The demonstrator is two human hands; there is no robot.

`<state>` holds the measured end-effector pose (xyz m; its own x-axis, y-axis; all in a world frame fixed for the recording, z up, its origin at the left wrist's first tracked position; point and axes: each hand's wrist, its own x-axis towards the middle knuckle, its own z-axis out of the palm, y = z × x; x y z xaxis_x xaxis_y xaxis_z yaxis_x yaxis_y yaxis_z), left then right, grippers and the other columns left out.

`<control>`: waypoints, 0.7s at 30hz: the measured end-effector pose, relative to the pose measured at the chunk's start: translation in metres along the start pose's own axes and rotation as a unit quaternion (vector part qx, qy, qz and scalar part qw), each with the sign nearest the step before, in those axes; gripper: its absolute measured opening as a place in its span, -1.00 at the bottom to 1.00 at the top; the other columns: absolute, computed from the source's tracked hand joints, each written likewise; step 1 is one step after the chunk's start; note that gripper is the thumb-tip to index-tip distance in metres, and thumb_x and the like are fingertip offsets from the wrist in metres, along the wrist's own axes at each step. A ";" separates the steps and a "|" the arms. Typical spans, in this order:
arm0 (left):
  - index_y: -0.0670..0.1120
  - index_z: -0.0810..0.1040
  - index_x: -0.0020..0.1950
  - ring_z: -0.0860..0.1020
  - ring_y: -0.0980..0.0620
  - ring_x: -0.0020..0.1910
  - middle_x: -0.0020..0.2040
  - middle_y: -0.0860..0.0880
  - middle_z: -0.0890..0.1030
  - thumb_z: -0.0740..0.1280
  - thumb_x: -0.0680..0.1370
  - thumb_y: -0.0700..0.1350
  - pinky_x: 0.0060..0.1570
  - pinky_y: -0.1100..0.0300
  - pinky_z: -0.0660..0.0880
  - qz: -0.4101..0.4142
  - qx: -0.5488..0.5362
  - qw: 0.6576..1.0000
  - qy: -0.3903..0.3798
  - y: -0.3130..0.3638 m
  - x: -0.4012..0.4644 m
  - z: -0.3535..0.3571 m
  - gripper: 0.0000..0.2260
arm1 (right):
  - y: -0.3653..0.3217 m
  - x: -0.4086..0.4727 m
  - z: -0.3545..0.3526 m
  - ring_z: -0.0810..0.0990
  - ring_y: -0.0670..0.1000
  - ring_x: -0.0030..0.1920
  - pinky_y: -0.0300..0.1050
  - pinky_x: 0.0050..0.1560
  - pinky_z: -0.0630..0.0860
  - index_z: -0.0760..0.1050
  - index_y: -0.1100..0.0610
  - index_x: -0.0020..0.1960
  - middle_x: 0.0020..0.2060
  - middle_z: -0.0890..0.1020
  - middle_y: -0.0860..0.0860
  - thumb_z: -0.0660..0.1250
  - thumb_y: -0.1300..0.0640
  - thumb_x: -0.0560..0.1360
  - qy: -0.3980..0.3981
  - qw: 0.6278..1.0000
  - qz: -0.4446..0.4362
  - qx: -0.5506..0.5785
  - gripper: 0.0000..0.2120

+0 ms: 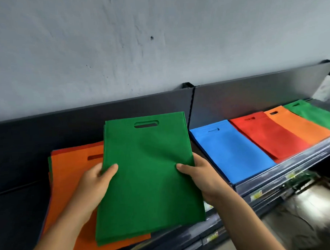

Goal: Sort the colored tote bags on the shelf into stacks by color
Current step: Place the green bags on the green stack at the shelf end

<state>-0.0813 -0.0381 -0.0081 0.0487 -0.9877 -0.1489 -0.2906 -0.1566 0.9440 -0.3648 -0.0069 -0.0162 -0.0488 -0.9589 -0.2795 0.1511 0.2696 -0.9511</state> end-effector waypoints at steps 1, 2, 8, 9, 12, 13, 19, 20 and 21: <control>0.12 0.62 0.09 0.72 0.08 -0.04 -0.05 0.11 0.75 0.34 0.66 0.01 -0.04 0.05 0.62 0.016 0.005 1.000 -0.026 0.006 -0.002 0.012 -0.93 | -0.001 -0.003 -0.012 0.78 0.20 0.08 0.17 0.06 0.71 0.59 0.11 0.31 0.11 0.77 0.13 0.31 0.33 0.67 0.014 1.000 -0.009 -0.002 -0.73; 0.13 0.63 0.14 0.72 0.12 -0.03 -0.01 0.16 0.75 0.33 0.67 0.00 0.02 0.02 0.64 0.033 0.015 0.998 -0.043 0.012 -0.003 0.024 -0.90 | -0.002 -0.007 -0.025 0.78 0.21 0.08 0.15 0.05 0.71 0.60 0.12 0.30 0.11 0.77 0.14 0.31 0.34 0.66 0.026 1.000 -0.017 -0.003 -0.73; 0.11 0.61 0.21 0.68 0.13 0.08 0.06 0.22 0.72 0.30 0.69 -0.05 0.16 -0.08 0.61 0.083 0.068 0.990 -0.093 0.045 -0.011 0.112 -0.85 | -0.002 -0.036 -0.111 0.77 0.27 0.04 0.19 0.03 0.72 0.61 0.20 0.26 0.06 0.78 0.19 0.33 0.35 0.64 0.101 0.994 -0.027 0.034 -0.76; 0.11 0.61 0.21 0.68 0.13 0.08 0.06 0.21 0.72 0.30 0.69 -0.05 0.17 -0.08 0.61 0.088 0.069 0.988 -0.104 0.052 -0.015 0.132 -0.85 | -0.002 -0.044 -0.130 0.77 0.28 0.05 0.20 0.05 0.71 0.61 0.21 0.26 0.07 0.78 0.20 0.33 0.36 0.64 0.113 0.992 -0.028 0.041 -0.76; 0.09 0.63 0.16 0.69 0.16 0.02 0.03 0.21 0.73 0.29 0.69 -0.07 0.14 -0.04 0.61 0.093 0.075 0.983 -0.141 0.072 -0.027 0.191 -0.86 | -0.003 -0.069 -0.189 0.75 0.33 0.09 0.32 0.14 0.68 0.62 0.22 0.26 0.08 0.77 0.23 0.32 0.36 0.63 0.151 0.986 -0.027 0.061 -0.76; 0.09 0.64 0.15 0.70 0.16 0.00 0.02 0.20 0.73 0.29 0.69 -0.08 0.14 -0.05 0.61 0.095 0.076 0.980 -0.156 0.078 -0.032 0.209 -0.86 | -0.004 -0.076 -0.206 0.74 0.35 0.09 0.35 0.15 0.67 0.61 0.23 0.27 0.07 0.77 0.24 0.32 0.36 0.63 0.163 0.984 -0.027 0.068 -0.76; 0.12 0.66 0.13 0.71 -0.09 0.01 0.01 -0.01 0.75 0.30 0.67 0.03 0.14 -0.24 0.61 0.134 0.100 0.960 -0.227 0.122 -0.062 0.335 -0.86 | -0.016 -0.134 -0.330 0.78 0.29 0.02 0.21 0.03 0.72 0.60 0.18 0.27 0.04 0.78 0.21 0.34 0.31 0.66 0.228 0.969 -0.036 0.083 -0.79; 0.17 0.64 0.13 0.69 -0.20 0.01 0.03 -0.12 0.72 0.31 0.63 0.14 0.12 -0.29 0.58 0.145 0.106 0.955 -0.238 0.128 -0.067 0.355 -0.83 | -0.017 -0.143 -0.349 0.78 0.29 0.00 0.19 0.00 0.72 0.60 0.18 0.27 0.03 0.78 0.21 0.34 0.31 0.65 0.240 0.966 -0.038 0.086 -0.79; 0.20 0.62 0.12 0.68 -0.27 0.00 0.06 -0.20 0.69 0.30 0.57 0.23 0.10 -0.31 0.58 0.157 0.110 0.949 -0.250 0.132 -0.070 0.378 -0.78 | -0.018 -0.152 -0.369 0.78 0.28 -0.02 0.17 -0.03 0.72 0.60 0.18 0.26 0.02 0.78 0.21 0.35 0.31 0.65 0.252 0.963 -0.042 0.089 -0.79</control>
<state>-0.4840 0.0089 0.0151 -0.5169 -0.8549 -0.0438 -0.4111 0.2030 0.8887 -0.7240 0.1663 -0.0051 -0.5345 -0.7996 -0.2737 0.2896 0.1310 -0.9481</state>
